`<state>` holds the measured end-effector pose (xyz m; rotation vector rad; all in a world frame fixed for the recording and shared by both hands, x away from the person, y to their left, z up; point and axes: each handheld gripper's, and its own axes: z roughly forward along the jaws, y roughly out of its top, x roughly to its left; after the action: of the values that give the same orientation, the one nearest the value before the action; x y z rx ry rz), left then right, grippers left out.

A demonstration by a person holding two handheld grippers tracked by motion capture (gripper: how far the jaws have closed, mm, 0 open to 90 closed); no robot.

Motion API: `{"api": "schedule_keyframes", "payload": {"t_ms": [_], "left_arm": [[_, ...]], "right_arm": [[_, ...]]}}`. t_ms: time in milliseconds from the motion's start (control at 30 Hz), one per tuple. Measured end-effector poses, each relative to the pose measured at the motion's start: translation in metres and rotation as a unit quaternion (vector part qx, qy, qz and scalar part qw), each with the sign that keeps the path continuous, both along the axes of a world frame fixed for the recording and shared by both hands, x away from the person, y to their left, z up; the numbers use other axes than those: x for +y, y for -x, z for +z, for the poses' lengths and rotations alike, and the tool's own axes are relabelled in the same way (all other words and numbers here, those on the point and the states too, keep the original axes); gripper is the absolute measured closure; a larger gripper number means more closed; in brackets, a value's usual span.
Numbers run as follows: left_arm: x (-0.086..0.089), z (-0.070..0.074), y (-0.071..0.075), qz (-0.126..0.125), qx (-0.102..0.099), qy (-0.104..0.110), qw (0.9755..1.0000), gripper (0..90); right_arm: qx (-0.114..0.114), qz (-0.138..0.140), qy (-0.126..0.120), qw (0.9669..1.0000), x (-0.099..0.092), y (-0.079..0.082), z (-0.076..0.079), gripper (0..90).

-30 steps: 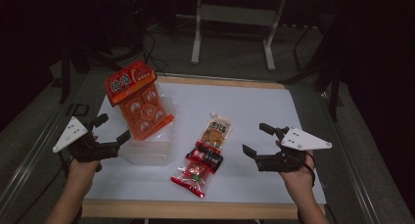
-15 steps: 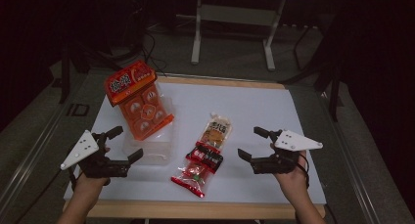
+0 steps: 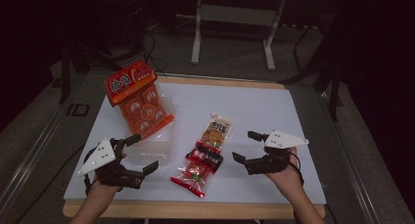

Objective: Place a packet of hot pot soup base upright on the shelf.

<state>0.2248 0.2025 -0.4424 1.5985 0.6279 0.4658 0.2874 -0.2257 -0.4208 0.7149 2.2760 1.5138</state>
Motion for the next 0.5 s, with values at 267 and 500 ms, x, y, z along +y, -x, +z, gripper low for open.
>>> {"api": "schedule_keyframes", "payload": {"t_ms": [267, 500], "left_arm": [[-0.012, -0.014, 0.003, -0.023, 0.008, 0.001, 0.9997, 0.8], [-0.015, -0.018, 0.005, -0.031, 0.008, -0.007, 0.9995, 0.8]], "right_arm": [[0.048, 0.027, 0.009, 0.9985, 0.011, -0.018, -0.030, 15.0], [0.082, 0.037, 0.022, 0.9957, 0.019, -0.030, -0.054, 19.6]]}}
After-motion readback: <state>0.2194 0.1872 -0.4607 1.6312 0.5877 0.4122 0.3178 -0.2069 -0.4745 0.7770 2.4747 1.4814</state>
